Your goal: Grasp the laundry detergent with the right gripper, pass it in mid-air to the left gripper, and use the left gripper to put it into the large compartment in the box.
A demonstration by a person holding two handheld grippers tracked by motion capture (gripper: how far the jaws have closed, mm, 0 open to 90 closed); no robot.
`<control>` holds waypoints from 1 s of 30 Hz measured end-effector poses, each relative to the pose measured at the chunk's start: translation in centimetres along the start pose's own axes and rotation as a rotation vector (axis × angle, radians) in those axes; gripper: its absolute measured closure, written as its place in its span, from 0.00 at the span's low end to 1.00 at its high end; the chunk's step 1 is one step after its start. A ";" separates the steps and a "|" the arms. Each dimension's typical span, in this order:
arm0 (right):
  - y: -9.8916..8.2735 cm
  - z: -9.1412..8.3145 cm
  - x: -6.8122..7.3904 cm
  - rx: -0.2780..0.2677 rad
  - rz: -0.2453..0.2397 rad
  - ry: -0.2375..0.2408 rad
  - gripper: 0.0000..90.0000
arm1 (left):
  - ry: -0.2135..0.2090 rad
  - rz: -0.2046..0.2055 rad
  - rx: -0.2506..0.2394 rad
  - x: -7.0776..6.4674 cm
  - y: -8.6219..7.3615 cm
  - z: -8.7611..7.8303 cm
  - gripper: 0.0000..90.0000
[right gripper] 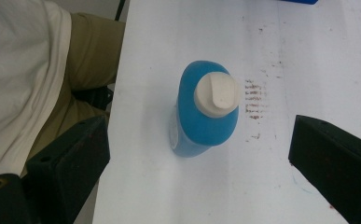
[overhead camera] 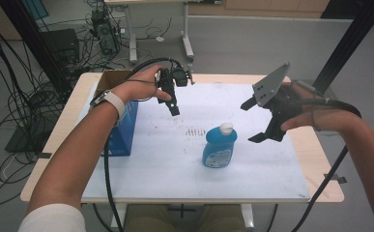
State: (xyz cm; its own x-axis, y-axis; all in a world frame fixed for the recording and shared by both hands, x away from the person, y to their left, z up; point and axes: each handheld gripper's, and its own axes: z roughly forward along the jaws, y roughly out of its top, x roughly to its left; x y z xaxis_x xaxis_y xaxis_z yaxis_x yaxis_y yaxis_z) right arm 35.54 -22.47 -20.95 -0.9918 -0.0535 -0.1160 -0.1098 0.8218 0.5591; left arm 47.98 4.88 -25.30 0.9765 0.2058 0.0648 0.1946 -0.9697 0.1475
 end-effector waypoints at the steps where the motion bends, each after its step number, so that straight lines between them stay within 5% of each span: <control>1: 0.0 0.0 0.0 0.000 0.000 0.000 0.06 | 0.001 0.001 0.001 0.0 0.0 0.0 0.08; 30: -2.4 1.1 -0.5 -0.086 0.033 -0.012 0.05 | 0.001 -0.006 0.003 0.1 -0.1 0.0 0.08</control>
State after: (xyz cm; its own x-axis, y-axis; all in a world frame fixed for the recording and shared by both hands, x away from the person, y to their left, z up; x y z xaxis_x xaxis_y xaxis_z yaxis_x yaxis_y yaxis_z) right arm 36.42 -23.78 -23.14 -0.9942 -0.0199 -0.1053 -0.0823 0.7711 0.6314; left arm 48.09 4.96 -25.34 0.9752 0.2118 0.0649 0.2008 -0.9688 0.1454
